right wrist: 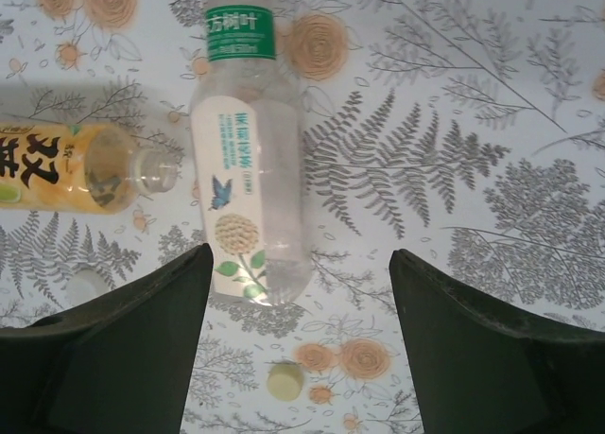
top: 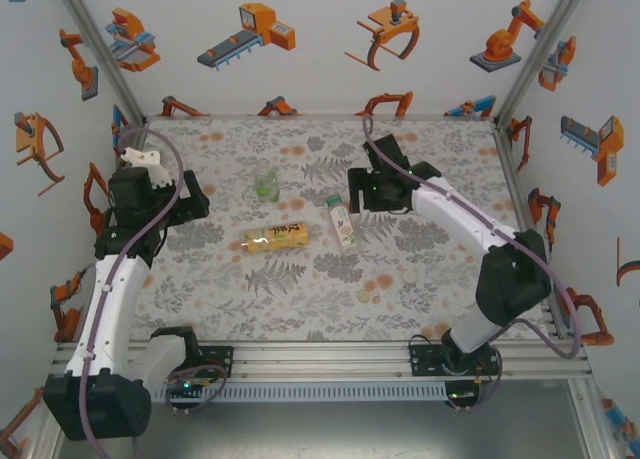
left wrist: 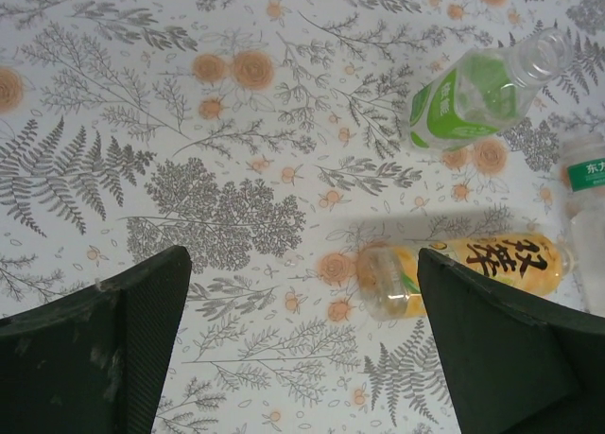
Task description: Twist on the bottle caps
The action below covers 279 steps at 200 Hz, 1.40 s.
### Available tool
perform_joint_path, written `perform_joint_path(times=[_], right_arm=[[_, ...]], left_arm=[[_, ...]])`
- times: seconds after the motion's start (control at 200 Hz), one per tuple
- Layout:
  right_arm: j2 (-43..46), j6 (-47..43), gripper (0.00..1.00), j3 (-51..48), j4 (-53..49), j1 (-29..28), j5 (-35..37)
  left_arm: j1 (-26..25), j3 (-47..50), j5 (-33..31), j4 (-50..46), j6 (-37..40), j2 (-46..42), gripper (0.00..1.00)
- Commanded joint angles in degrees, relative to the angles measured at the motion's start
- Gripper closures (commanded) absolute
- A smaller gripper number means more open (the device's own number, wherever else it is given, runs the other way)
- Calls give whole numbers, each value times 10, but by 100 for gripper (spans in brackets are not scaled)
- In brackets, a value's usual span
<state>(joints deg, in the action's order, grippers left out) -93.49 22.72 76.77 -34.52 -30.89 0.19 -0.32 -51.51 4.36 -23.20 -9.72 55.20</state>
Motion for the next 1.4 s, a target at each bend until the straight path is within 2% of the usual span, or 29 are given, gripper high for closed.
perform_joint_path(times=[0.0,0.275,0.551,1.021,1.392], right_arm=[[-43,2,32,63,-82,-20,18],[-153,-21,32,180,-137,-63,37],[-244,-28,31,269,-169,-76,47],[-343,-40,32,340,-194,-78,62],[-389,-38,39,356,-198,-77,75]], left_arm=[[3,3,20,-2,5,-6,3],[3,7,31,-4,5,-17,3],[4,8,42,-1,6,-29,3],[5,11,45,-9,11,-50,3],[5,10,43,-17,17,-61,3]])
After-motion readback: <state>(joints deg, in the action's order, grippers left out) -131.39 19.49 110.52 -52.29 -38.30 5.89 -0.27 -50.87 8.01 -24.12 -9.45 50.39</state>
